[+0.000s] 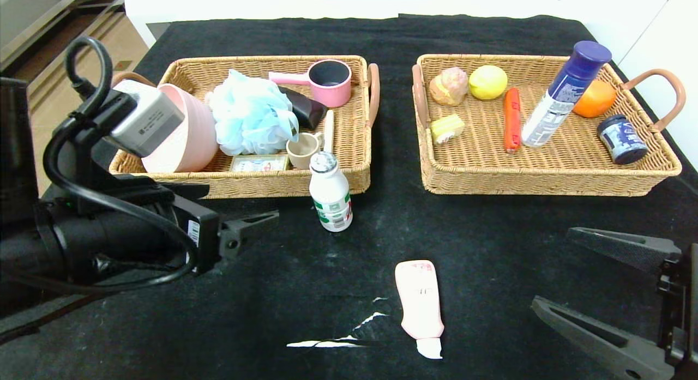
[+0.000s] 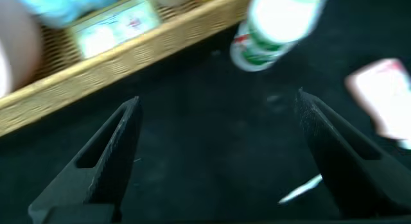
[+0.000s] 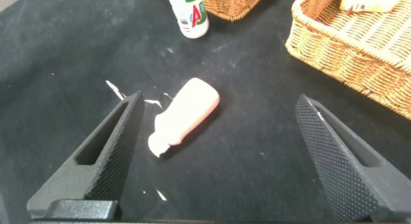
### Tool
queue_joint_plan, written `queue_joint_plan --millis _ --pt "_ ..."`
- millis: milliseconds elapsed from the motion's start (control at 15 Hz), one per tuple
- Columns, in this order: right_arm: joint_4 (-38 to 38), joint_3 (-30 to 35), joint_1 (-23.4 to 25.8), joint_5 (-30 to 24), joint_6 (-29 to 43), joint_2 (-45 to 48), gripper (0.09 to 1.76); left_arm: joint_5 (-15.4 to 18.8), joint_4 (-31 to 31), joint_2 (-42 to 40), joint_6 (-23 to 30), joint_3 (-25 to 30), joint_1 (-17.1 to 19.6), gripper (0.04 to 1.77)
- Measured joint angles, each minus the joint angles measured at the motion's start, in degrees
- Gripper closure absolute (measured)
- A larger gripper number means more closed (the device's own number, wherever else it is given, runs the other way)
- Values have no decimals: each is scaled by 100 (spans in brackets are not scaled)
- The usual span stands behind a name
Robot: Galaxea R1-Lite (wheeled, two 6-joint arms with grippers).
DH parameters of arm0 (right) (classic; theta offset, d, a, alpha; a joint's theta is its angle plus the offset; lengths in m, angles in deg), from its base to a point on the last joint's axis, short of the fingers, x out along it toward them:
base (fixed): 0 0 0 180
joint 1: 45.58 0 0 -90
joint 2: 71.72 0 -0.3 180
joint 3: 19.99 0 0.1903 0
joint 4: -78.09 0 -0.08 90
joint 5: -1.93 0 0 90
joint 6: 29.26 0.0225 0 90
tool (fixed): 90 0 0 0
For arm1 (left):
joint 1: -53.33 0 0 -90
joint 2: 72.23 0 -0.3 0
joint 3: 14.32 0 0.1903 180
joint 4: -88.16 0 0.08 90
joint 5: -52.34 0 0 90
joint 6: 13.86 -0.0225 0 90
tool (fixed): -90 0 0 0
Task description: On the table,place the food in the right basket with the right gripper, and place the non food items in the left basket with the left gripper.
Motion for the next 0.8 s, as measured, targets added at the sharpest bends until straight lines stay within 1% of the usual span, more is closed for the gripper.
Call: queue_joint_plan --millis 133,267,333,533,667,800 --pt "0 0 0 0 -2 0 14 -2 427 90 102 162 -265 11" --pt "0 0 0 0 -2 7 14 -4 1093 272 155 350 -416 10" --pt "0 0 0 0 -2 13 14 -13 1331 378 183 416 -495 10" --pt "0 0 0 0 -2 20 14 -144 1519 741 194 468 -691 10" --pt "-2 0 0 2 -2 22 14 -260 1751 962 191 432 -728 10" --pt "0 0 -6 2 -2 22 14 -271 2022 1154 191 405 -739 10"
